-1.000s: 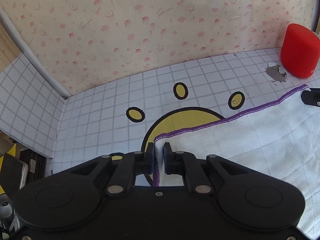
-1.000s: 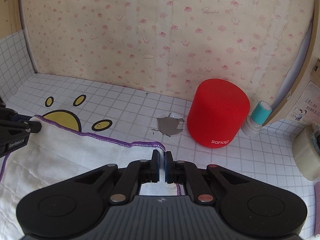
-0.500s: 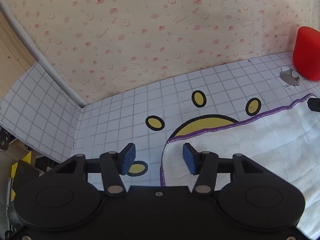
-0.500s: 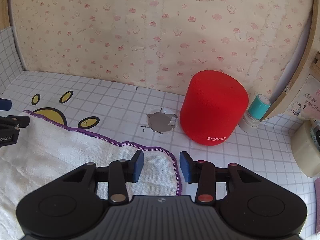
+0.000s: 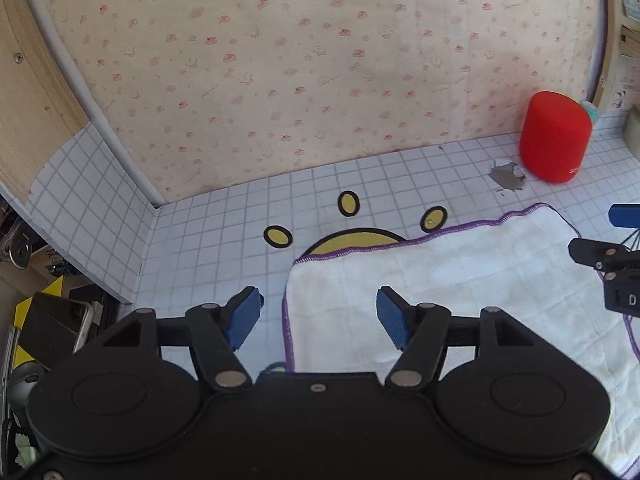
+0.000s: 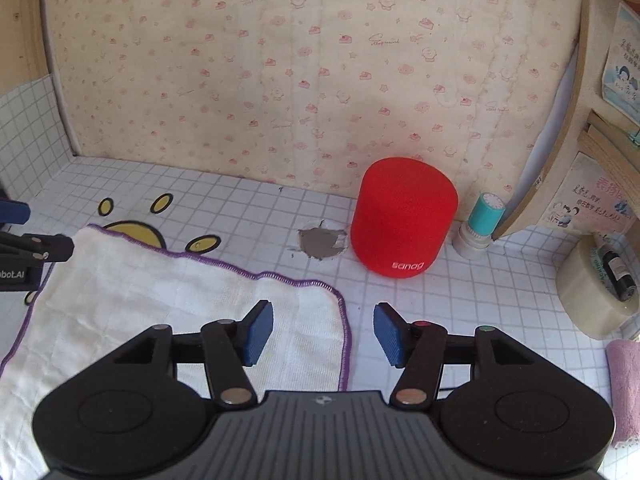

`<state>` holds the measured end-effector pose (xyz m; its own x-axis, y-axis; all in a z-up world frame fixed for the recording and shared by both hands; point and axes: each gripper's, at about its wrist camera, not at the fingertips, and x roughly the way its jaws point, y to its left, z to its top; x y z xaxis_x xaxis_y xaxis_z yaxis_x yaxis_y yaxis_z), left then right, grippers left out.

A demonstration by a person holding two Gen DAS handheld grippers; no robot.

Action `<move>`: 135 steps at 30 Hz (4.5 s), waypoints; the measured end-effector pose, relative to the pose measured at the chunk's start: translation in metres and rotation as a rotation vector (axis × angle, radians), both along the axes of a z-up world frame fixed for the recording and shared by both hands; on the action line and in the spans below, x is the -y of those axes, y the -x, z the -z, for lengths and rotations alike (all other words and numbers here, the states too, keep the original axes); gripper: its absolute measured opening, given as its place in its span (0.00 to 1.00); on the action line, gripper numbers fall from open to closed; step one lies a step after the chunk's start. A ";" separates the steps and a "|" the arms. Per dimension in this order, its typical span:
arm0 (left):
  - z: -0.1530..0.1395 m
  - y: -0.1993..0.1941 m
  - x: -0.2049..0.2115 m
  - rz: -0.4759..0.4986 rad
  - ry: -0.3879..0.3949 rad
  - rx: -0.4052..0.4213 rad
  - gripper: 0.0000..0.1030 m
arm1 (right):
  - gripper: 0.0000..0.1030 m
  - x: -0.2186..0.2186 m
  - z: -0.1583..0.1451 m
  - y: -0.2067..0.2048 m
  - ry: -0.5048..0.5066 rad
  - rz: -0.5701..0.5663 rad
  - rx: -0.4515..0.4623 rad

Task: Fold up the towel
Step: 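Open both grippers and release the towel border onto the floor, then raise both open grippers above the flat towel, then lower both open grippers toward the towel's purple border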

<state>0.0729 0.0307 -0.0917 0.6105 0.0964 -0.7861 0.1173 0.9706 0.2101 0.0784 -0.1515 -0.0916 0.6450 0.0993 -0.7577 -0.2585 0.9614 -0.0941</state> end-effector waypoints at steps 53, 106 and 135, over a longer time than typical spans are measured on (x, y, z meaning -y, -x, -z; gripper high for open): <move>0.012 0.126 0.034 0.225 0.057 -0.146 0.69 | 0.49 0.017 0.015 0.156 -0.042 -0.270 -0.217; 0.024 0.127 0.017 0.189 0.097 -0.182 0.75 | 0.39 0.041 -0.022 0.113 -0.053 -0.238 -0.223; 0.029 0.060 0.022 0.214 0.082 -0.157 0.77 | 0.46 0.002 0.010 0.000 -0.092 -0.196 -0.114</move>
<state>0.0126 0.0091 -0.1204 0.4805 -0.0897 -0.8724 0.3464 0.9333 0.0948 0.0784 -0.1535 -0.1018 0.5175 0.2865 -0.8063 -0.4452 0.8948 0.0322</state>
